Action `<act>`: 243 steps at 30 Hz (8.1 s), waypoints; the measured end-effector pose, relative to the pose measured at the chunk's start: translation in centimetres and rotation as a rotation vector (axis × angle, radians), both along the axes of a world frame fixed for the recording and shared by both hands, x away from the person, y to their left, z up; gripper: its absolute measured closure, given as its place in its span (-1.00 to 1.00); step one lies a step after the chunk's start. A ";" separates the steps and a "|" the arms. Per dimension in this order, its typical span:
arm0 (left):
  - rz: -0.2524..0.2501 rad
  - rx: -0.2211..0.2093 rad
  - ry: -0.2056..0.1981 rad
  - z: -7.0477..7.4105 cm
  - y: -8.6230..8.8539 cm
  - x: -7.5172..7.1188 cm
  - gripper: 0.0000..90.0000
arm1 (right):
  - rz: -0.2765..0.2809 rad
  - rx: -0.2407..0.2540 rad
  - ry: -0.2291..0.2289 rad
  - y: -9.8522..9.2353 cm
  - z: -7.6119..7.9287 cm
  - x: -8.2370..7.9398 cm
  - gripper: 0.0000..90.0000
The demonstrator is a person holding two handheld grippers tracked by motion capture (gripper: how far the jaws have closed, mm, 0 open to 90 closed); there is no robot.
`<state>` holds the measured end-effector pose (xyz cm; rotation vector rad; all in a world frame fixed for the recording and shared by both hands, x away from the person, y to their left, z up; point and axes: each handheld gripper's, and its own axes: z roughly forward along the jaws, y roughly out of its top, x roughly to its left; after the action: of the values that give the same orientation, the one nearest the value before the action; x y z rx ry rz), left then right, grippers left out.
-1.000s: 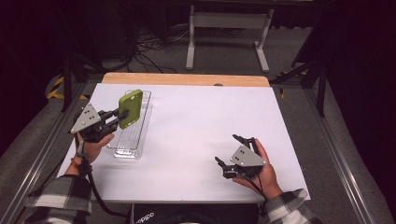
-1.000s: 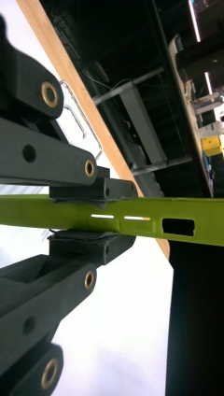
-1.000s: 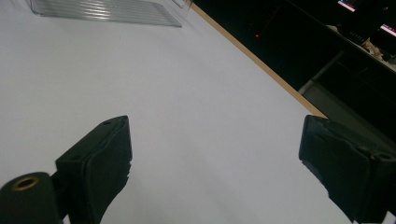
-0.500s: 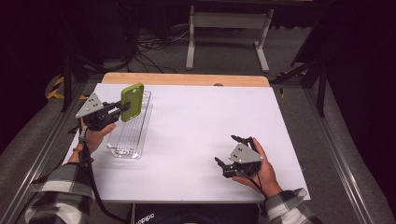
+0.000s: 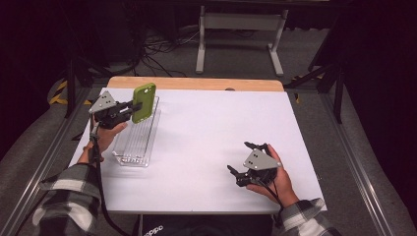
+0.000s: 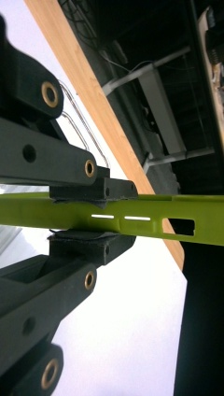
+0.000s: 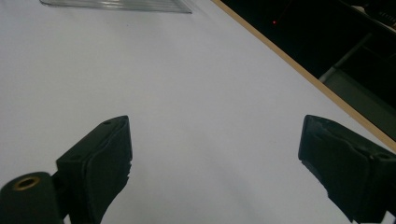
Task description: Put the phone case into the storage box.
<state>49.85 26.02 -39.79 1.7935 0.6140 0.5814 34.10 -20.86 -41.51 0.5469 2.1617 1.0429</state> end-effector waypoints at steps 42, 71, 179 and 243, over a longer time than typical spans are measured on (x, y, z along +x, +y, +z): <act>0.142 0.126 0.058 -2.8 0.3 5.6 0.72 | 0.030 -0.072 0.048 1.8 -1.4 0.6 -0.78; 0.294 0.236 0.062 -2.7 0.2 6.2 0.62 | 0.049 -0.095 0.030 2.0 -1.3 0.3 -0.78; 0.293 0.083 -0.019 -0.4 -0.5 2.1 0.54 | 0.021 0.011 -0.033 1.0 0.0 0.1 -0.77; 0.209 -0.062 -0.083 0.5 -1.4 -4.2 -0.71 | 0.057 0.045 -0.042 1.2 0.4 -0.6 -0.78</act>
<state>45.68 24.64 -39.30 1.6499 0.7595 0.7664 33.48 -19.66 -41.15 0.4818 2.1326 1.1263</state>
